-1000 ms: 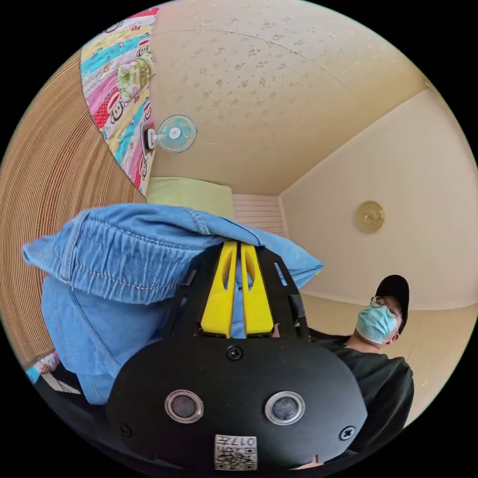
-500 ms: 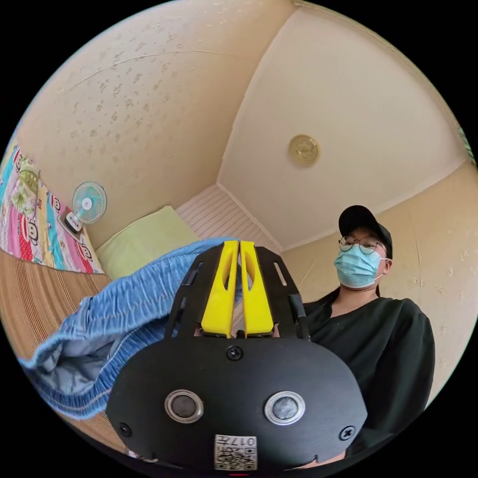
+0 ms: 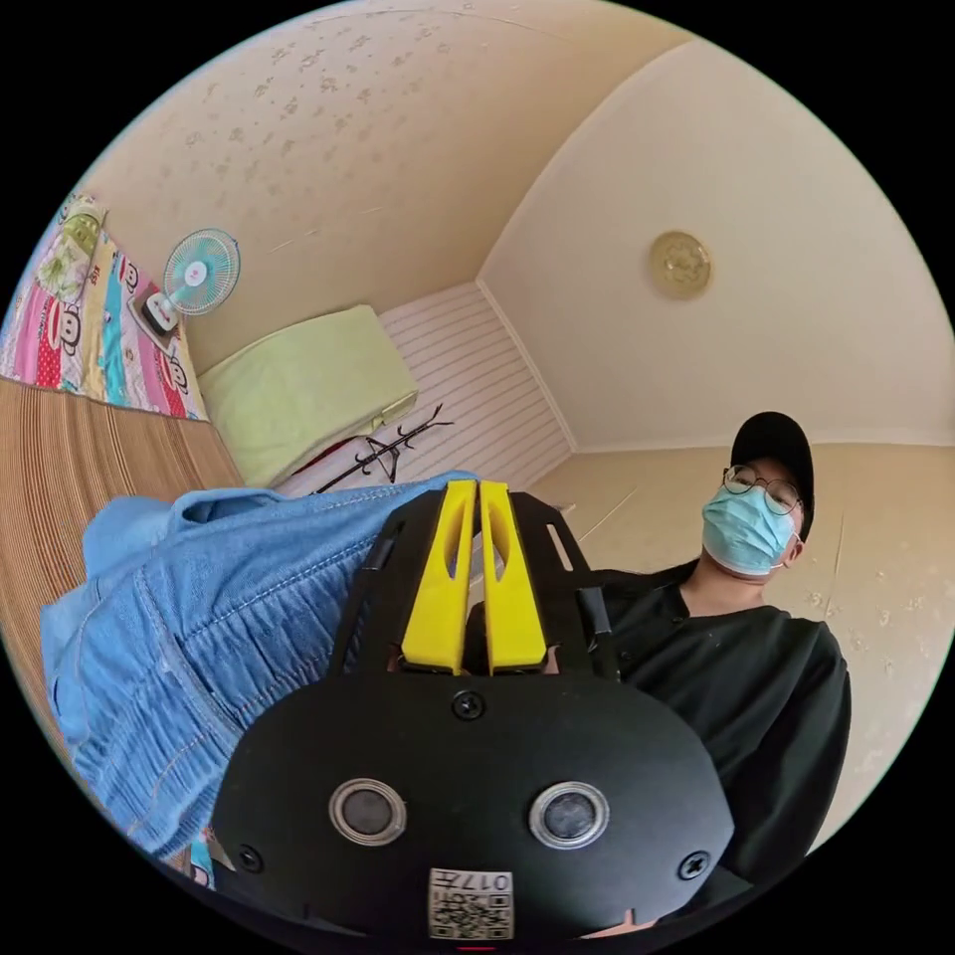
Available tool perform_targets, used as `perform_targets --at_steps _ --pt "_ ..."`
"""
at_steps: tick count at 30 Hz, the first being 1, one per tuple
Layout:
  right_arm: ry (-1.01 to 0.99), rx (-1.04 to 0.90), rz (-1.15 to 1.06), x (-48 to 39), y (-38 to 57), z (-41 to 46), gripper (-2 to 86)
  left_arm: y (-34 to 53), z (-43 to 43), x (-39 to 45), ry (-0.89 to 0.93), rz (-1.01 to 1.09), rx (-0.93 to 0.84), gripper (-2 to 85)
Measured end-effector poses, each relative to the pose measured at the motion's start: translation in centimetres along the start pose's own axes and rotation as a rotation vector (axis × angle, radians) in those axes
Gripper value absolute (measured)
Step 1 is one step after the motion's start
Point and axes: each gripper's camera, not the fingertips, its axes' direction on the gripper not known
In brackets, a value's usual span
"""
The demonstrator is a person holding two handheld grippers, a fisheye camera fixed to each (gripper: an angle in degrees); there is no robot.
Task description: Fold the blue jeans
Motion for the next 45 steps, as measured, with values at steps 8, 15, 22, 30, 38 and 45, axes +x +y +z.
perform_targets --at_steps 8,15,22,30,38,45 --pt "0.083 0.248 0.092 1.5 -5.7 -7.5 4.8 6.6 -7.8 5.4 -0.142 0.080 0.364 3.2" --pt "0.193 0.435 0.004 -2.3 -11.6 -15.3 5.2 11.0 -3.9 11.0 -0.878 0.125 0.243 11.7" --pt "0.216 0.595 -0.071 -5.9 -16.2 -22.8 5.3 9.1 6.5 10.5 -1.101 0.260 0.018 15.4" --pt "0.420 0.517 -0.096 -6.4 -16.0 -25.7 4.9 7.7 9.6 19.7 -0.908 0.645 0.324 5.6" --pt "0.201 0.503 -0.067 -1.1 -7.1 -30.3 4.2 7.4 2.2 30.0 -0.502 0.762 0.587 3.5" --pt "0.133 0.662 0.003 2.1 -6.8 -35.8 3.7 6.5 2.0 37.7 -0.512 0.899 0.625 3.9"
